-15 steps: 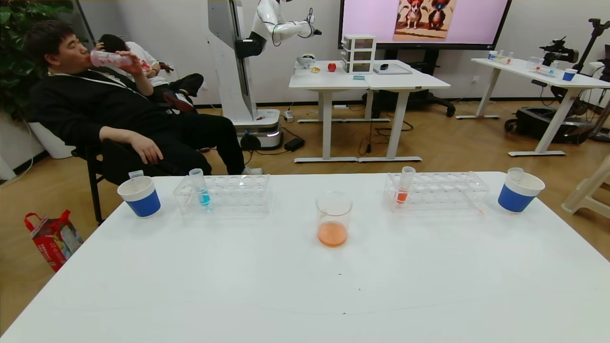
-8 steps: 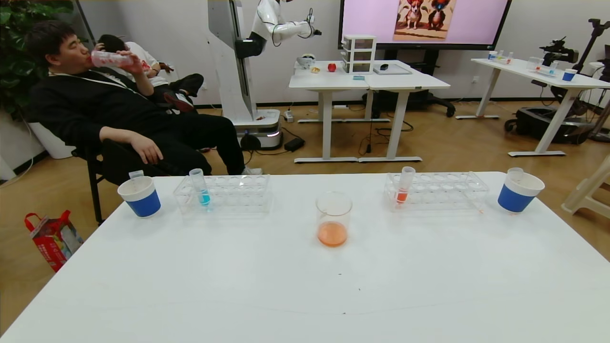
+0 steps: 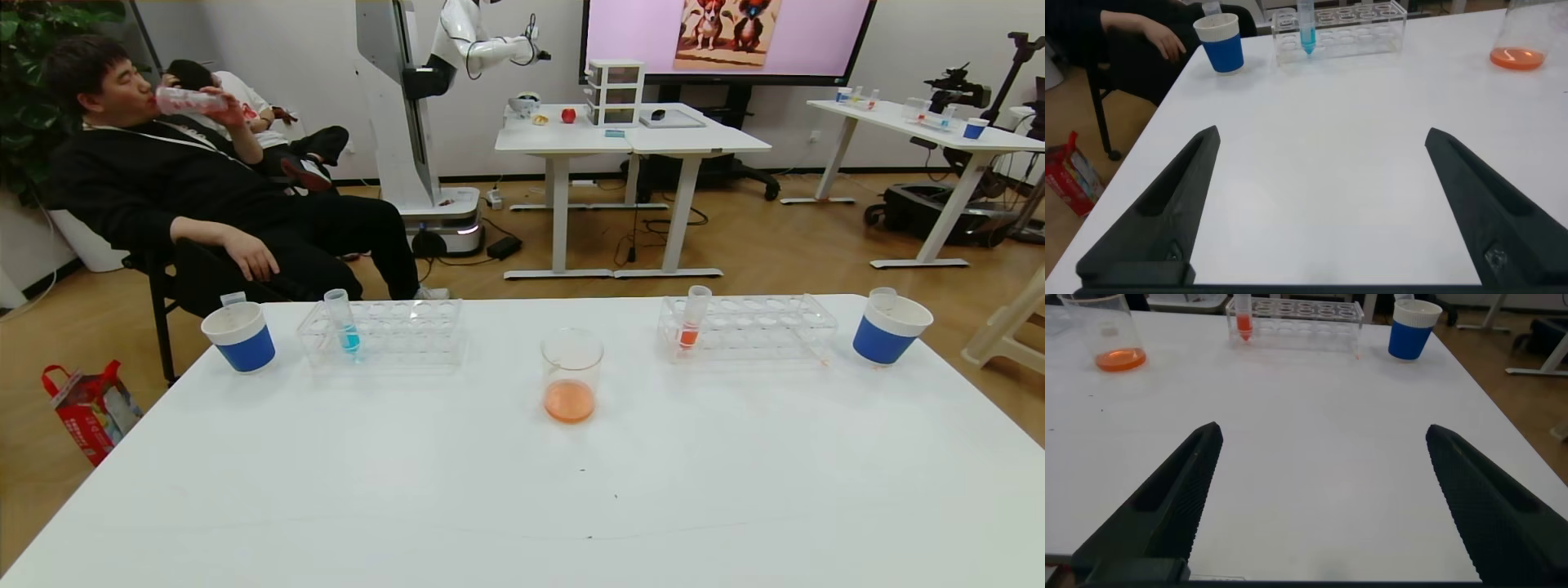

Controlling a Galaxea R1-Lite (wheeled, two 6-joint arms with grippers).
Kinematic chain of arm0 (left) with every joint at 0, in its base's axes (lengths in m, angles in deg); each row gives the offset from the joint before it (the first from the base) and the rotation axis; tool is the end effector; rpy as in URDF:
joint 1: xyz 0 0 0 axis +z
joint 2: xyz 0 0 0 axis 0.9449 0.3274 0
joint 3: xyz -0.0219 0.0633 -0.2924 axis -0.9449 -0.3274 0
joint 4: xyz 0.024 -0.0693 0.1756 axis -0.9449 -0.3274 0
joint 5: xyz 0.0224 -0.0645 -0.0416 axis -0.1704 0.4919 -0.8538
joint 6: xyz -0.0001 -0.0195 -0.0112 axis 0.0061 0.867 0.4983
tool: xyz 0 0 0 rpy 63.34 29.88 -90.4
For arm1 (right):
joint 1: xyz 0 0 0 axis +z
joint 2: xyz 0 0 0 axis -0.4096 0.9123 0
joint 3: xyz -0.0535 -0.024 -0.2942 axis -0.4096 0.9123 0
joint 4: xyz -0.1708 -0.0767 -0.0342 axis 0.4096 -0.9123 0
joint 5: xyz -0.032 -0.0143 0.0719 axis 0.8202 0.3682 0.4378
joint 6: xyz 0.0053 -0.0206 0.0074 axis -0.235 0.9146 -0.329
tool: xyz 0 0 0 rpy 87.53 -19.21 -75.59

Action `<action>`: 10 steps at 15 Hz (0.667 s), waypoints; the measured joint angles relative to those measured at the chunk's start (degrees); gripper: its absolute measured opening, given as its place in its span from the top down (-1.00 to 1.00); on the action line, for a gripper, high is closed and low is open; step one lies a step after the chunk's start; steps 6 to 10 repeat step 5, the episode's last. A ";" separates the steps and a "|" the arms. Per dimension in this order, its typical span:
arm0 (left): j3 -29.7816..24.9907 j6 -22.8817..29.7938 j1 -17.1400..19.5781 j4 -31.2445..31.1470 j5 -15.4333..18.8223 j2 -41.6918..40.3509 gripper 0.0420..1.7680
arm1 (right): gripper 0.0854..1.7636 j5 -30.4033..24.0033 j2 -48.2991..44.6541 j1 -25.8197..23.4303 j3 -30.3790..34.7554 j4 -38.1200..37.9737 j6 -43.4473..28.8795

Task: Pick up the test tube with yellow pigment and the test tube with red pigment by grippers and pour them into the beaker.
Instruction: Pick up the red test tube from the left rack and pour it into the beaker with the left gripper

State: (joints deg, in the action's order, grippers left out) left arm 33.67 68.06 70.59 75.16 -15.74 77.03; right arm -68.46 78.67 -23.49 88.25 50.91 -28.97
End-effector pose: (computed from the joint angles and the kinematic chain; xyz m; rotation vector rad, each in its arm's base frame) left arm -0.0237 -0.0002 0.0778 0.0924 -0.0086 -0.0238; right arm -0.0228 -0.0002 0.0753 -0.0196 0.0007 0.0108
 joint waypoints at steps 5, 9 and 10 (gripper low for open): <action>-0.55 3.51 0.01 0.11 -0.89 0.00 -0.98 | -0.97 0.00 0.00 0.00 0.00 0.00 0.00; -0.55 3.51 0.01 0.11 -0.89 0.00 -0.98 | -0.97 0.00 0.00 0.00 0.00 0.00 0.00; -0.55 3.51 0.01 0.11 -0.89 0.00 -0.98 | -0.97 0.00 0.00 0.00 0.00 0.00 0.00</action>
